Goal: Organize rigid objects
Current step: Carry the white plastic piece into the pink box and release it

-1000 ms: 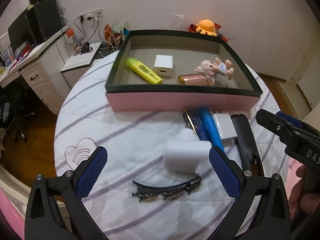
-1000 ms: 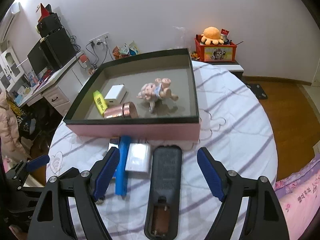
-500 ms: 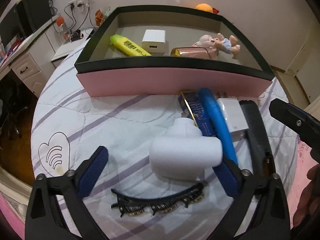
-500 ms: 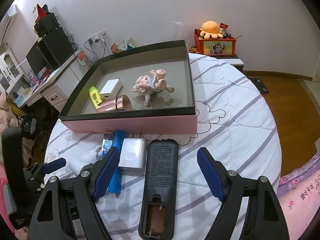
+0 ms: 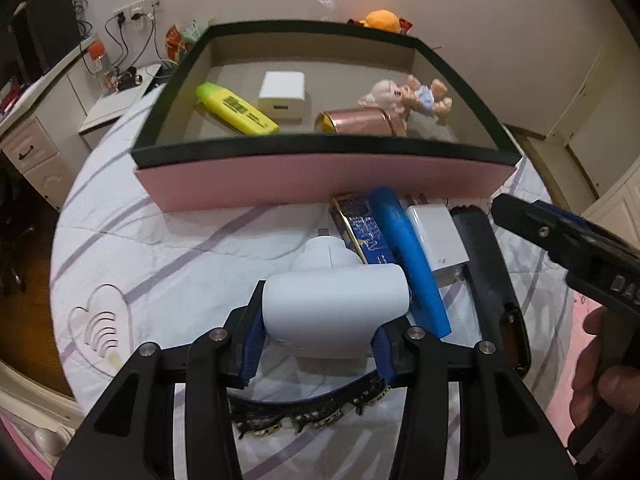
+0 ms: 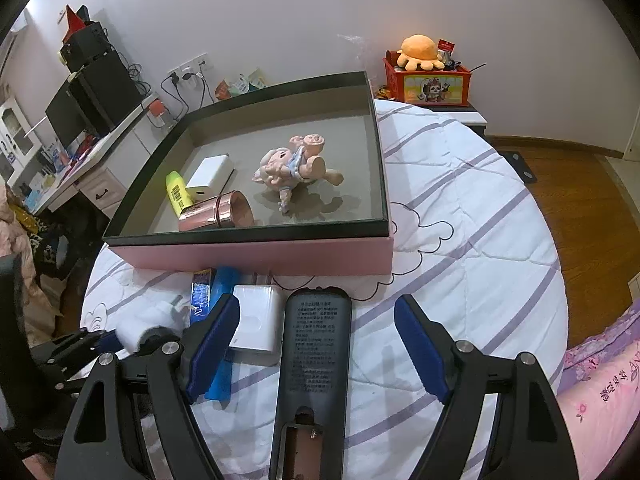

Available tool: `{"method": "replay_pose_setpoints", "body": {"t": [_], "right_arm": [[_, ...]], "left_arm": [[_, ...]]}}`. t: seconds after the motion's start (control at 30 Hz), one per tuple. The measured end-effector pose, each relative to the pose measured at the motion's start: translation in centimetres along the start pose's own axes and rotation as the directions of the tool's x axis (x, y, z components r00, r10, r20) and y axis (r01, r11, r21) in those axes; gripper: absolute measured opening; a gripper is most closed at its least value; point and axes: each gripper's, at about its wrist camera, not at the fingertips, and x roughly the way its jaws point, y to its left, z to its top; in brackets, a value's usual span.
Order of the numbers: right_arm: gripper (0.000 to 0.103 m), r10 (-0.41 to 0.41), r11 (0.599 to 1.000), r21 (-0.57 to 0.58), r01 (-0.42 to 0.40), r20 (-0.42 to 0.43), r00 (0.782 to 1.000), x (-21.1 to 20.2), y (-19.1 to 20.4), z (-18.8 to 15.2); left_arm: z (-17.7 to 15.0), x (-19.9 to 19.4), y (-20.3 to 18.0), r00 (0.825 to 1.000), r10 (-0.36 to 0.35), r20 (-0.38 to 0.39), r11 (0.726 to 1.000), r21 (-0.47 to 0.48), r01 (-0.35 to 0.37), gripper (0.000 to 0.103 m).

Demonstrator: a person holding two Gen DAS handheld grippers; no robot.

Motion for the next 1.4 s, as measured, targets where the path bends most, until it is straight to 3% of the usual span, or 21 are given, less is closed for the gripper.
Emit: {"method": "replay_pose_setpoints", "body": {"t": [0.3, 0.53, 0.77, 1.17, 1.27, 1.33, 1.4], "right_arm": [[0.081, 0.009, 1.0, 0.003, -0.009, 0.017, 1.0, 0.1, -0.1, 1.3], [0.081, 0.016, 1.0, 0.003, -0.017, 0.039, 0.999, 0.3, -0.1, 3.3], [0.081, 0.01, 1.0, 0.014, -0.01, 0.043, 0.999, 1.7, -1.0, 5.7], [0.081, 0.001, 0.999, 0.054, -0.003, 0.028, 1.0, 3.9, -3.4, 7.8], [0.081, 0.004, 0.998, 0.057, -0.006, 0.022, 1.0, 4.1, -3.5, 7.6], [0.081, 0.004, 0.998, 0.058, -0.005, 0.019, 1.0, 4.2, -3.5, 7.5], [0.081, 0.002, 0.999, 0.054, -0.003, 0.023, 1.0, 3.9, -3.3, 7.4]], "left_arm": [[4.0, -4.5, 0.8, 0.994, -0.016, 0.111, 1.0, -0.01, 0.017, 0.046], [10.8, -2.9, 1.5, 0.986, 0.008, 0.168, 1.0, -0.01, -0.007, 0.046], [16.2, 2.5, -0.4, 0.993, -0.037, 0.115, 0.999, 0.037, 0.033, 0.046], [19.3, 10.6, -2.3, 0.998, -0.025, -0.051, 0.996, 0.089, 0.029, 0.045], [19.1, 10.3, -2.6, 0.999, -0.011, -0.04, 0.994, 0.107, 0.015, 0.056], [18.8, 9.9, -2.6, 1.0, 0.004, -0.022, 0.994, 0.111, -0.001, 0.082], [18.6, 9.1, -2.5, 1.0, 0.026, 0.013, 0.994, 0.107, -0.027, 0.094]]}}
